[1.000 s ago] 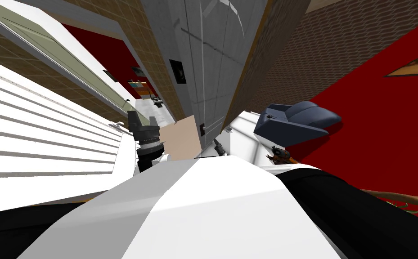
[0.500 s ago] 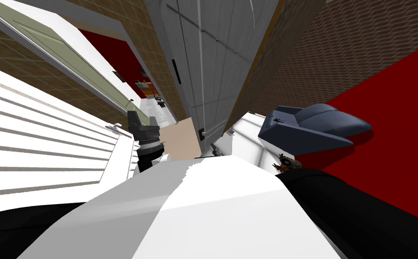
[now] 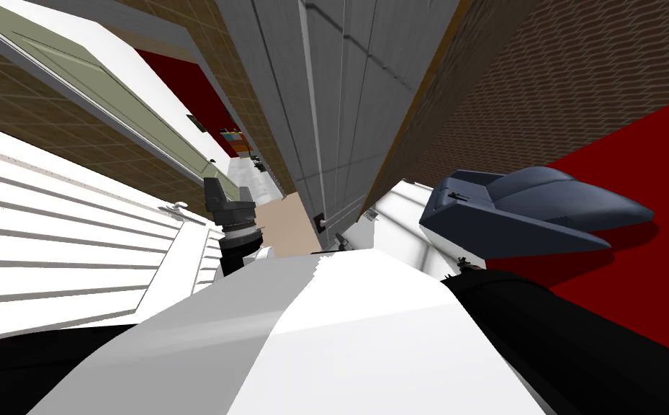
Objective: Push the door open
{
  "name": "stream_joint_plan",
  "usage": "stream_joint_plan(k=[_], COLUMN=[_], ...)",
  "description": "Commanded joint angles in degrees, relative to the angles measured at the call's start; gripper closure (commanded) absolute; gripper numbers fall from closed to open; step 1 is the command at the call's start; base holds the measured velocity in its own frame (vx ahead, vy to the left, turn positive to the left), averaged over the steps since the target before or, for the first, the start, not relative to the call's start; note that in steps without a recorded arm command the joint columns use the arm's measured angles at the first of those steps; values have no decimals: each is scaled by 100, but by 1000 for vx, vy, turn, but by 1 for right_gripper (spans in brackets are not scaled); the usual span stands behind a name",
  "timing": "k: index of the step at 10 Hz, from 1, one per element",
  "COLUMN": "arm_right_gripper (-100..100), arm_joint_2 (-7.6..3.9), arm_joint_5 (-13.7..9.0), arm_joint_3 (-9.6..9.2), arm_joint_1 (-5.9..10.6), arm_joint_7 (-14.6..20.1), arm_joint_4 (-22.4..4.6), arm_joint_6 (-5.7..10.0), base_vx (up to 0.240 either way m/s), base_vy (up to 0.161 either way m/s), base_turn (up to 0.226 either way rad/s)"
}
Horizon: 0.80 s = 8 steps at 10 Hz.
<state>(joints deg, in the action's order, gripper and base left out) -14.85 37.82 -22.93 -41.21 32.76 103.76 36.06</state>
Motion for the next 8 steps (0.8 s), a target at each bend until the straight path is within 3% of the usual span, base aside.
stream_joint_plan(k=[1, 8], arm_right_gripper=[-100, -100], arm_joint_2=[30, 141], arm_joint_5=[-11, -60], arm_joint_3=[-9, -24], arm_joint_1=[39, 196], arm_joint_7=[-4, -26], arm_joint_4=[-19, -123], arm_joint_6=[-54, -210], base_vx=[180, 144], base_vy=[95, 109], base_turn=[35, 29])
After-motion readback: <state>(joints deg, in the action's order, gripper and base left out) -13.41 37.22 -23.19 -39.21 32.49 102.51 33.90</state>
